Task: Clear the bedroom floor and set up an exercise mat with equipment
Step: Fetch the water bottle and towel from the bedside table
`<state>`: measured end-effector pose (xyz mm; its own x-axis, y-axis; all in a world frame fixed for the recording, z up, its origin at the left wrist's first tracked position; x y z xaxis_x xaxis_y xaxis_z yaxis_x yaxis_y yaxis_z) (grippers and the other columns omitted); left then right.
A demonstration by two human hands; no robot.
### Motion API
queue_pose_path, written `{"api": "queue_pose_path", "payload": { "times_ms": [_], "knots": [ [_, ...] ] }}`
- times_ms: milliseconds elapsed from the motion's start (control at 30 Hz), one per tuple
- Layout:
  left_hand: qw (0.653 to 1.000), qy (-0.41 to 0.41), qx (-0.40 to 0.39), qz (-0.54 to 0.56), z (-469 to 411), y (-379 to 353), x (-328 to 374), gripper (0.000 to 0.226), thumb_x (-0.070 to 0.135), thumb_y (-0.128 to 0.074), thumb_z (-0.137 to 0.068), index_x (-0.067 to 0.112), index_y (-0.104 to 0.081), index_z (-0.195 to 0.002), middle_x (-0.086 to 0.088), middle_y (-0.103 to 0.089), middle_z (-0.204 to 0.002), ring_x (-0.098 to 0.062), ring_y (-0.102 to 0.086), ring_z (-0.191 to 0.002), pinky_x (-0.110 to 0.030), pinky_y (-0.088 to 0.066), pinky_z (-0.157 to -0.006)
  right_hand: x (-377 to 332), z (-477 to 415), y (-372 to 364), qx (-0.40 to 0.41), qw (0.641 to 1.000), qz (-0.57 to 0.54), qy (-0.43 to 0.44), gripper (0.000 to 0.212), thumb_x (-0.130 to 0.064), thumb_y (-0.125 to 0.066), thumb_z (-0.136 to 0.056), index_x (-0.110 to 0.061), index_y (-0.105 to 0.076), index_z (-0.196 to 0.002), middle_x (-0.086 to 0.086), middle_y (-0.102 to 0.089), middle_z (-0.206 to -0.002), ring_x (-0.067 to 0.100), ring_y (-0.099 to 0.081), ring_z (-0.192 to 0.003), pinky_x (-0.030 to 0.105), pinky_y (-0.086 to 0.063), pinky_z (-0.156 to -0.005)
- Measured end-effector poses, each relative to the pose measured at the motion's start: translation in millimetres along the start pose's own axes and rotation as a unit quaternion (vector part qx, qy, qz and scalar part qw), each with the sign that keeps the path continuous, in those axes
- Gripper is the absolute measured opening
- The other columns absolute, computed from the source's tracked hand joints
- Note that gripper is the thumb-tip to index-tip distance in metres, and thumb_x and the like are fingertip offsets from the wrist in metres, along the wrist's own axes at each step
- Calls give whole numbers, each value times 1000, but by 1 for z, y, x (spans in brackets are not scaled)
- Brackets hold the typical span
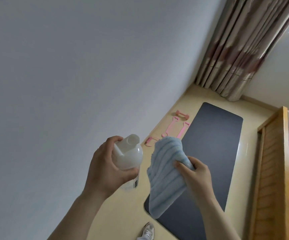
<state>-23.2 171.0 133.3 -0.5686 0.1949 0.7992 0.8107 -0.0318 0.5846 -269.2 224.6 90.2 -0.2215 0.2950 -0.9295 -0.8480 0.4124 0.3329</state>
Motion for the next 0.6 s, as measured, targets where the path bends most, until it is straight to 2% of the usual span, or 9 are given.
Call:
{"api": "queue_pose_path", "payload": {
  "times_ms": [167, 467, 533, 600],
  "knots": [
    [1000, -4, -18, -20, -64, -33, 6, 79, 39, -86, -50, 41, -42, -115, 21, -49, -106, -8, -52, -90, -13, -42, -61, 2, -72, 5, 13, 1000, -16, -16, 24, -18, -70, -78, 4, -61, -84, 4, -55, -68, 13, -49, -65, 35, -41, -60],
    [998, 1, -62, -28, -151, -84, -5, 82, 38, -86, -51, 39, -42, -120, 15, -50, -113, -11, -51, -93, -12, -40, -64, 12, -152, 12, 41, 998, -16, -52, 27, -17, -69, -77, 6, -58, -87, 3, -53, -69, 14, -48, -66, 35, -40, -60],
    [996, -4, -83, -34, -167, -95, -13, 83, 38, -87, -52, 38, -42, -122, 14, -49, -113, -11, -50, -92, -11, -38, -62, 17, -161, 8, 50, 997, -7, -64, 27, -18, -69, -77, 5, -60, -86, 8, -53, -68, 14, -48, -66, 35, -40, -60],
    [993, -11, -110, -42, -183, -108, -24, 84, 38, -87, -53, 36, -41, -123, 13, -48, -115, -11, -49, -94, -11, -37, -63, 24, -169, 5, 67, 995, 1, -74, 26, -19, -70, -77, 4, -61, -86, 20, -57, -73, 14, -49, -66, 35, -42, -60]
  ]
}}
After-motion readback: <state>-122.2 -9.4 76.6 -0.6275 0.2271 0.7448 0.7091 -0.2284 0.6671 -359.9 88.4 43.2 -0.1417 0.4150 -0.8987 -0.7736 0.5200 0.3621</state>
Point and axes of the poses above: each hand's wrist, its own z-axis away from the middle knuckle, its own y-axis out of the back of the hand, x = y × z, the point moved 4 cm from there along -z, towards the middle knuckle
